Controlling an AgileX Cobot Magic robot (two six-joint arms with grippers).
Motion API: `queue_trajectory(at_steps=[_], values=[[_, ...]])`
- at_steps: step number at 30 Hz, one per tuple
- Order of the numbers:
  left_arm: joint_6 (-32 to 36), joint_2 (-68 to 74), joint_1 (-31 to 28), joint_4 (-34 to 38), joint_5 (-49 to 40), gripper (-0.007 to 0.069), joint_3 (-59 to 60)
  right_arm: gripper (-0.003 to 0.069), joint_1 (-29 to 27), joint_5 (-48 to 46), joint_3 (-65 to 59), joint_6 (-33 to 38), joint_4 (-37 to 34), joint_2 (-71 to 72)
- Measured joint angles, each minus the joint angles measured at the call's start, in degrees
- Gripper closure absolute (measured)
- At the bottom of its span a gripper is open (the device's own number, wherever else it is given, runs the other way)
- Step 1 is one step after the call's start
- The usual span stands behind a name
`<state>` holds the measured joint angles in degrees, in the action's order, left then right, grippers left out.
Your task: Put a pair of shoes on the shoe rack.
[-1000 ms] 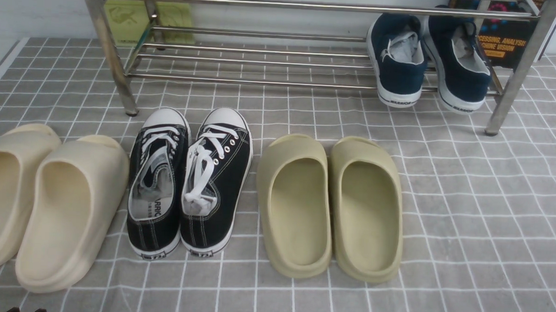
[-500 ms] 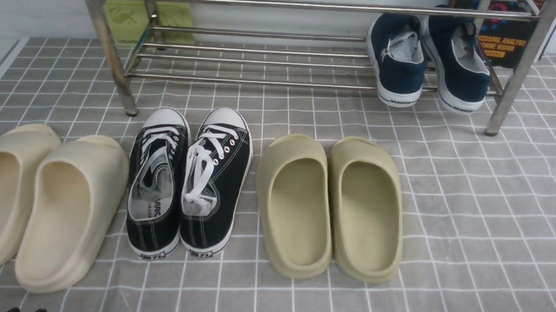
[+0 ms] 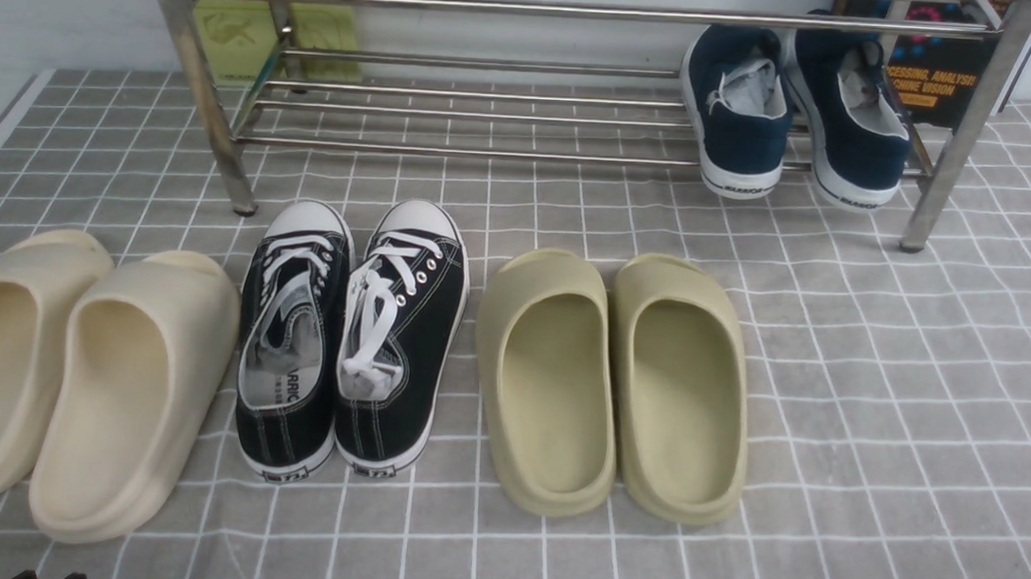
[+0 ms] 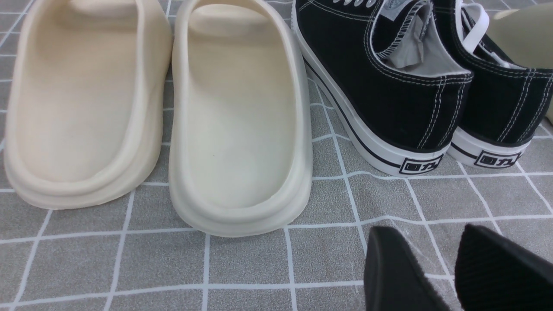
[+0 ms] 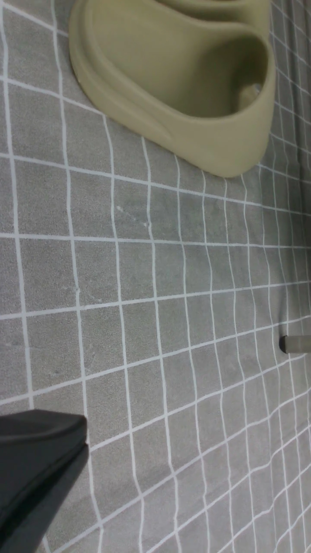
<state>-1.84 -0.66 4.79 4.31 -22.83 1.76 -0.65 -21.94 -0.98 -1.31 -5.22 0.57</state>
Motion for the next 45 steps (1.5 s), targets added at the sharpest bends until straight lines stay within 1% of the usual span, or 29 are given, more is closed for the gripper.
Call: queue_trajectory(at_steps=[3, 5, 24, 45], values=[[0.0, 0.0, 0.0, 0.0, 0.0, 0.0386, 0.0, 0.0646, 2.0, -0.1, 0.1, 0.0, 0.4, 0.0], [0.0, 0.0, 0.0, 0.0, 0.0, 0.0386, 0.0, 0.0644, 2.5, -0.1, 0.1, 0.0, 0.4, 0.0], [0.0, 0.0, 0.0, 0.0, 0.0, 0.0386, 0.0, 0.0639, 2.5, -0.2, 0.1, 0.0, 0.4, 0.0], [0.0, 0.0, 0.0, 0.0, 0.0, 0.0386, 0.0, 0.0613, 2.5, -0.2, 0.1, 0.0, 0.4, 0.0]])
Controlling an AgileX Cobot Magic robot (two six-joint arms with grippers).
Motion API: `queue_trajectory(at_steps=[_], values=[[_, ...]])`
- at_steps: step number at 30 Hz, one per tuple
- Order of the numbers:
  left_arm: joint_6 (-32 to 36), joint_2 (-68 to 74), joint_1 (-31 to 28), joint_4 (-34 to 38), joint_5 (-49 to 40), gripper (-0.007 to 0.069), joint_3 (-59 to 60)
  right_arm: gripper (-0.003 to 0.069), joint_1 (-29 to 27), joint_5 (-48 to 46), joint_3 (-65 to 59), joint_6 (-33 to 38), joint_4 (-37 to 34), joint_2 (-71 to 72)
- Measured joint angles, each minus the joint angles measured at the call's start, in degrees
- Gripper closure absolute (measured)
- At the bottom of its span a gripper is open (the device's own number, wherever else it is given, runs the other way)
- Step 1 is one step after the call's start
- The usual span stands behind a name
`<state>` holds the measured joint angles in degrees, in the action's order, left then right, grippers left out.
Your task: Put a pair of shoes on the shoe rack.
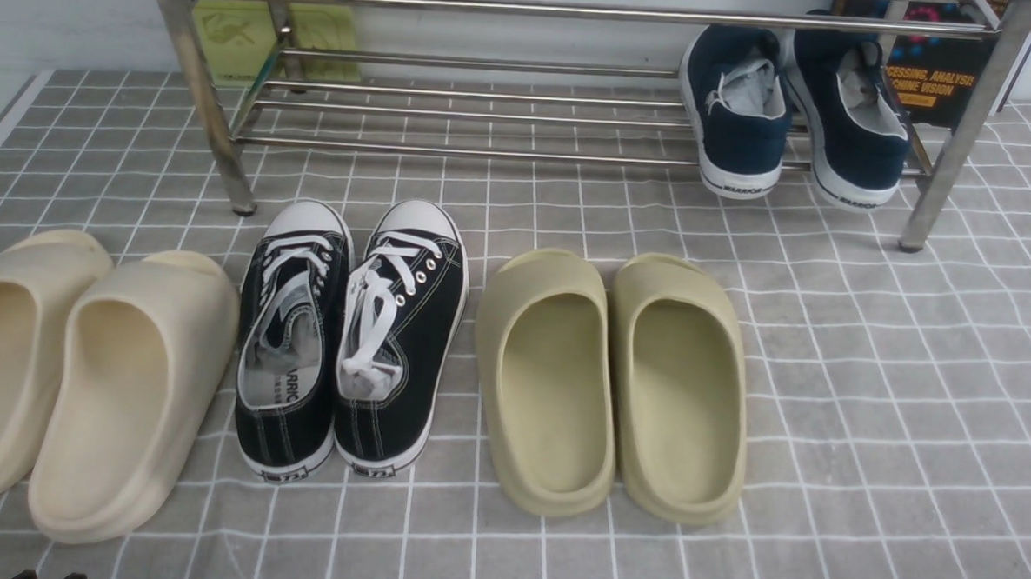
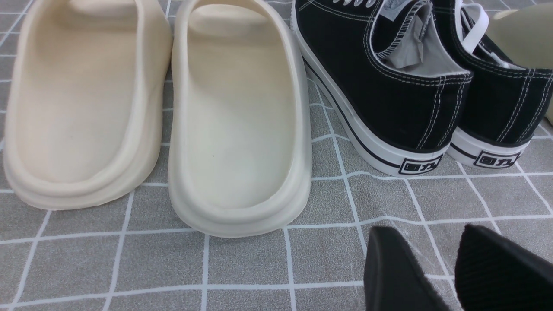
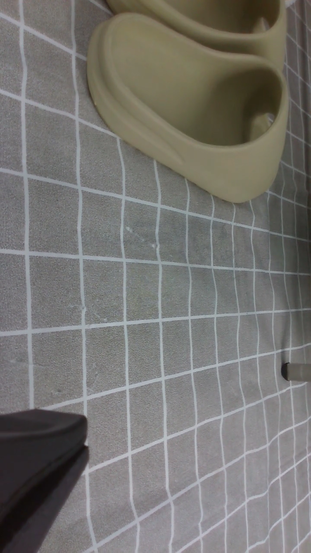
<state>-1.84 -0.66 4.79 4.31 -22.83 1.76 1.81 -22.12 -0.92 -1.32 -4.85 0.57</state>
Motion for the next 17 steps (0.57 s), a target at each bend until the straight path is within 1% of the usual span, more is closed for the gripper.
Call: queue_trajectory(at_steps=[17], values=[[0.0, 0.0, 0.0, 0.0, 0.0, 0.0386, 0.0, 0.0595, 0.0, 0.0, 0.0, 0.0, 0.0, 0.0]])
